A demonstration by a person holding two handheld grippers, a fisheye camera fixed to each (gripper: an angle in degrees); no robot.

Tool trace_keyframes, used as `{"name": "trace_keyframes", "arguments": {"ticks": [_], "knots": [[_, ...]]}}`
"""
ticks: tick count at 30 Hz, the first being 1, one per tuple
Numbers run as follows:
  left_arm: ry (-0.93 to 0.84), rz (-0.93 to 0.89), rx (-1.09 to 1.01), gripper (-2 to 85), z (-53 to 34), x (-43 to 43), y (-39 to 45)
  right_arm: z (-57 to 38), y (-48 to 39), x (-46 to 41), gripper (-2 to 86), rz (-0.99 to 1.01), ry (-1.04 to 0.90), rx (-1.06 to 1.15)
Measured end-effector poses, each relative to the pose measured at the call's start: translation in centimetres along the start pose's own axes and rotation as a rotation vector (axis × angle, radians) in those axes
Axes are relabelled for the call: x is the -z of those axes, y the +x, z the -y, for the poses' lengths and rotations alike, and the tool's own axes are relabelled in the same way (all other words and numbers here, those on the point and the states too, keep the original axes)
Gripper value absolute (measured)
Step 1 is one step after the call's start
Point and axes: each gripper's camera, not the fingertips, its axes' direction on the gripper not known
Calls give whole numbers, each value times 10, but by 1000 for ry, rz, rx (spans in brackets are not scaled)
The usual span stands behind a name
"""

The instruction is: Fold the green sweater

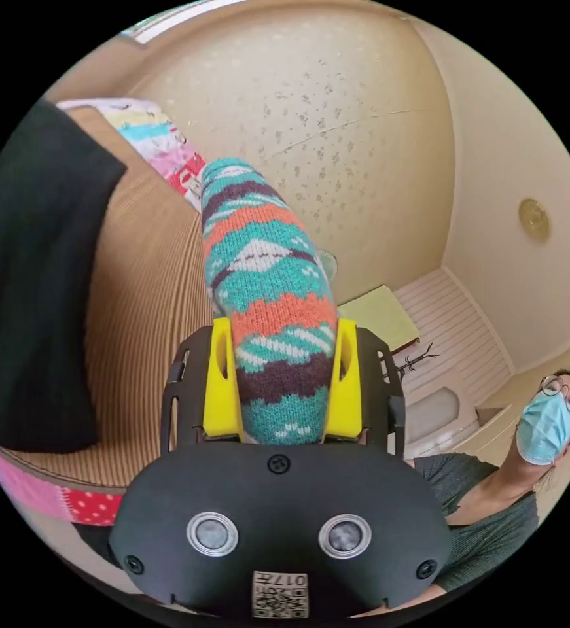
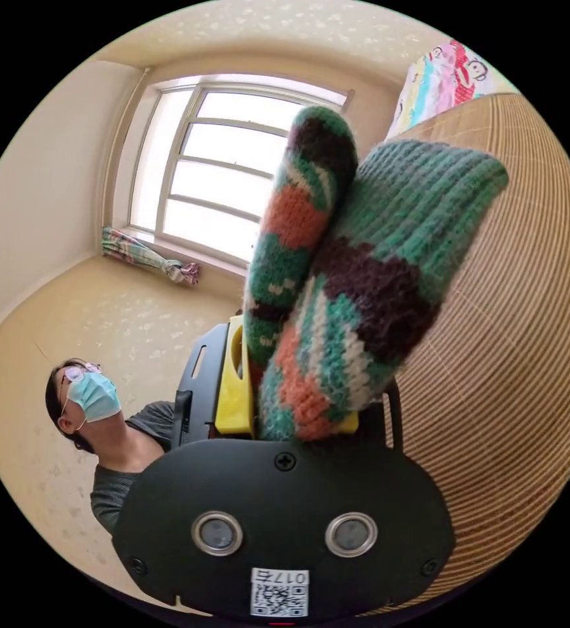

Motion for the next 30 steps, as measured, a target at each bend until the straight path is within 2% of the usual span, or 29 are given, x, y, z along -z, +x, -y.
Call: {"name": "trace_keyframes", "arguments": {"ticks": [3,6,7,8,10,11,12,14,16,19,22,24,25,28,30], "knots": [[87,131,-81,213,52,114,32,68,-44,-93,134,31,16,66],[145,352,5,203,92,217,29,118,-39,-196,139,68,82,-52],[194,503,40,189,95,252,23,124,-33,-218,141,50,79,-73],[243,674,97,169,88,278,14,135,-15,-263,143,-9,52,-145],[244,803,151,178,69,294,-2,141,21,-324,148,-182,-37,-247],[214,787,138,173,53,294,-12,140,42,-360,148,-316,-128,-225],[206,764,121,171,44,291,-16,134,55,-377,144,-260,-140,-200],[161,706,84,116,11,269,-37,126,61,-380,142,-165,-103,-211],[172,767,66,77,-7,257,-45,121,49,-375,140,-201,-90,-166],[296,690,114,76,-30,259,-35,109,16,-350,137,-297,-103,-102],[397,546,-9,77,-55,243,7,79,-31,-289,113,-417,-91,-15],[344,547,-79,69,-63,208,34,37,-71,-228,54,-613,-73,36],[263,558,-131,65,-65,172,49,23,-82,-213,34,-677,-74,43],[-24,588,-293,40,-69,53,70,-52,-132,-145,21,-1031,-17,40],[-205,643,-339,15,-74,-29,64,-120,-165,-111,13,-1382,62,-3]]}}
